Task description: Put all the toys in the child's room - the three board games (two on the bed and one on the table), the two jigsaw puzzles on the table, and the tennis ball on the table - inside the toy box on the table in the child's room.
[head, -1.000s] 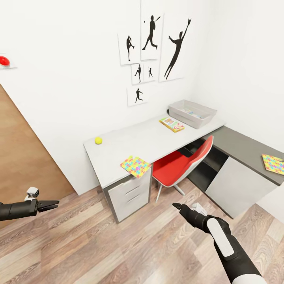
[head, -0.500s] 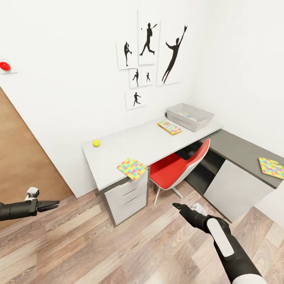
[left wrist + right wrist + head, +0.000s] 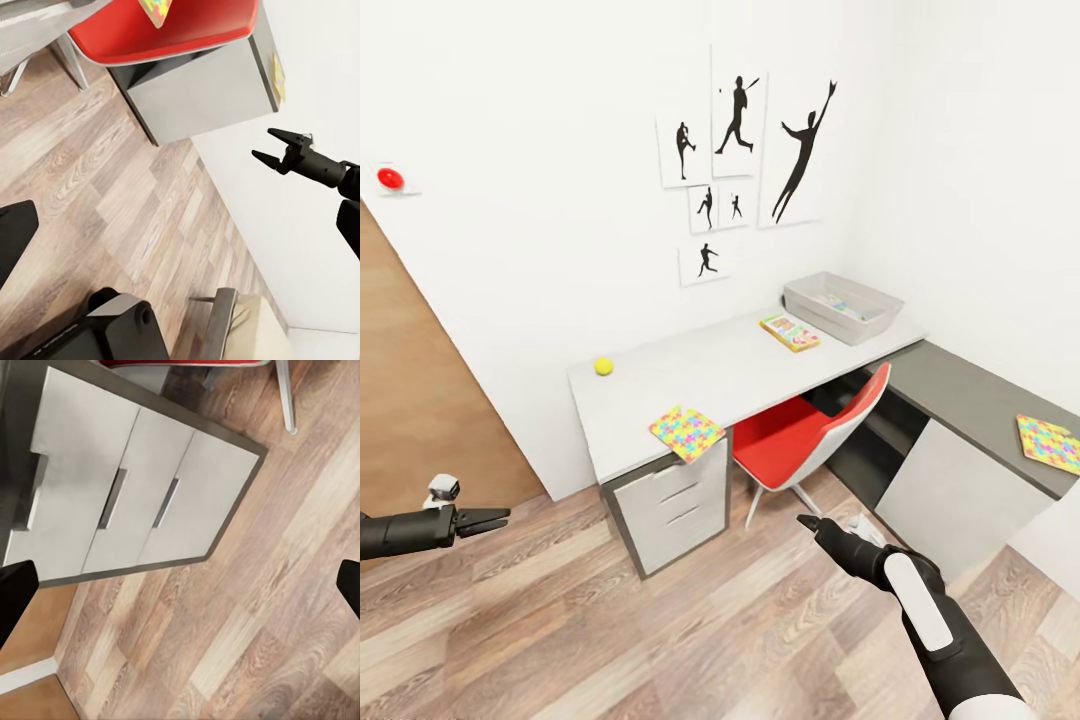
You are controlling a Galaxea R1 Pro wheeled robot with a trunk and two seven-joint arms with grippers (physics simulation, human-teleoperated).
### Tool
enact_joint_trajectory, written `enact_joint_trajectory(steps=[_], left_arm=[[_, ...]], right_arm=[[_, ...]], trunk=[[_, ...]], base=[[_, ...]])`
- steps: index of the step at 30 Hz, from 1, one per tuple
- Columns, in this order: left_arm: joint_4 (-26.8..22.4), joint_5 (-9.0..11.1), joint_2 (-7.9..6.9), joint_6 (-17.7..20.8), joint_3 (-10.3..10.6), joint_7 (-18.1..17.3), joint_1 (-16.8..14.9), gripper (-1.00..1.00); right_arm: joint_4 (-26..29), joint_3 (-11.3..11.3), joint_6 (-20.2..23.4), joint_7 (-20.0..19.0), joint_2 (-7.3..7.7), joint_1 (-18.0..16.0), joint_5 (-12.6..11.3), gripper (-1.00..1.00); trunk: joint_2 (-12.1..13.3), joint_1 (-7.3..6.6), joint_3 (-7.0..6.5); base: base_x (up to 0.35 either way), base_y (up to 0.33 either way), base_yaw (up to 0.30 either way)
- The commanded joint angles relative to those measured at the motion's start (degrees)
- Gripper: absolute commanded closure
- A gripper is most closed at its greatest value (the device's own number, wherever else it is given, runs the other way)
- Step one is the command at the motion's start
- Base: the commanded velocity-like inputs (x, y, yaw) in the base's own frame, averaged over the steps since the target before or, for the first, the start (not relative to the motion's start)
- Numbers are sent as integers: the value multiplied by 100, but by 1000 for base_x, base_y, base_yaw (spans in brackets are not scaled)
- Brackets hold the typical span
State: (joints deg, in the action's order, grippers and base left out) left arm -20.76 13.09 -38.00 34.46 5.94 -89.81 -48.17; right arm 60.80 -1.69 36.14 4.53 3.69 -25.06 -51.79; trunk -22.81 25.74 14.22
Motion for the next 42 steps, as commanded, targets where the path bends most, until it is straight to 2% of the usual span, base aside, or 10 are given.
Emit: enact_joint_trajectory(steps=[1, 42], left_arm=[[2, 36, -6, 61, 48, -19, -8, -100], [2, 44, -7, 91, 21, -19, -8, -100]], right_arm=[[10, -4, 24, 48, 1, -3, -59, -100], [2, -6, 24, 39, 1, 0, -85, -100]], trunk=[[-11, 4, 2], [-11, 4, -385]], base=[[0, -45, 126], [0, -3, 128]])
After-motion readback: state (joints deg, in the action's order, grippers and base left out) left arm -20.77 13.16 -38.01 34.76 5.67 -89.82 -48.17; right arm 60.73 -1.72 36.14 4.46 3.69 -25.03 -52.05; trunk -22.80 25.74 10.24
